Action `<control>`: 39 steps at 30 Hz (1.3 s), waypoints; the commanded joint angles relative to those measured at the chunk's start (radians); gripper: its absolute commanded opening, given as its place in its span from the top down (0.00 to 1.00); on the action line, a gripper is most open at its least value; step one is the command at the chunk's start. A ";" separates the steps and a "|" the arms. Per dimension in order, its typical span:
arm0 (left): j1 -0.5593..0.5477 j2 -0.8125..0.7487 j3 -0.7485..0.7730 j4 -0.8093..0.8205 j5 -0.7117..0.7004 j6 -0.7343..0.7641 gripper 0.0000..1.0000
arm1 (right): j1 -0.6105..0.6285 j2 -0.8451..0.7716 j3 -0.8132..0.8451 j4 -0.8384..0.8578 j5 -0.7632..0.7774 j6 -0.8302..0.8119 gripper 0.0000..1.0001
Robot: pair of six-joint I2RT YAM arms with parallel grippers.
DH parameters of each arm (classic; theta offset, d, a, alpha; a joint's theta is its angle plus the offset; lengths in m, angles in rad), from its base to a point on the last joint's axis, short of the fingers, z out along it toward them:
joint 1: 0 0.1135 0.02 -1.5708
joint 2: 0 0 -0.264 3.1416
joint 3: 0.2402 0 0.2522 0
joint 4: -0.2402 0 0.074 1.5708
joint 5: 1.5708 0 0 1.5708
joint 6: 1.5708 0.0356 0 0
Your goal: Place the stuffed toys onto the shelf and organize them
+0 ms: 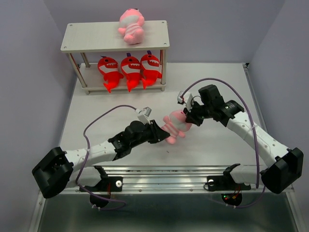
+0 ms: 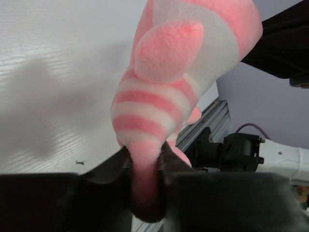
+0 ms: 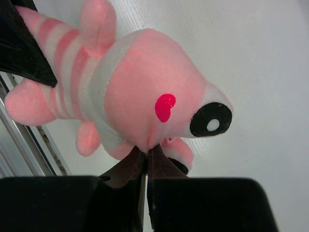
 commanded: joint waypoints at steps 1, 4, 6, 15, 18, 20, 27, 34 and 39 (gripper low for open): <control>-0.001 -0.030 0.035 0.077 -0.017 0.007 0.89 | 0.000 -0.041 -0.006 0.046 -0.025 0.006 0.97; 0.009 -0.066 0.024 0.073 -0.026 0.019 1.00 | 0.000 -0.055 -0.020 0.058 -0.013 0.025 0.81; 0.040 -0.092 0.022 0.038 -0.024 0.039 1.00 | 0.000 -0.074 -0.032 0.089 0.025 0.043 0.40; 0.311 -0.295 0.234 -0.363 0.006 0.281 1.00 | -0.140 -0.198 -0.156 0.215 0.107 0.149 0.00; 0.422 -0.297 0.396 -0.452 0.032 0.386 1.00 | -0.174 -0.227 -0.213 0.252 0.060 0.163 0.00; 0.494 -0.269 0.534 -0.526 0.051 0.442 1.00 | -0.198 -0.242 -0.275 0.284 0.012 0.170 0.00; 0.666 -0.150 0.864 -0.570 0.124 0.449 1.00 | -0.237 -0.239 -0.390 0.342 -0.056 0.201 0.00; 0.824 -0.001 1.030 -0.449 0.125 0.325 1.00 | -0.237 -0.265 -0.414 0.347 -0.057 0.192 0.00; 0.891 0.148 1.131 -0.409 0.131 0.260 1.00 | -0.237 -0.278 -0.419 0.348 -0.046 0.189 0.00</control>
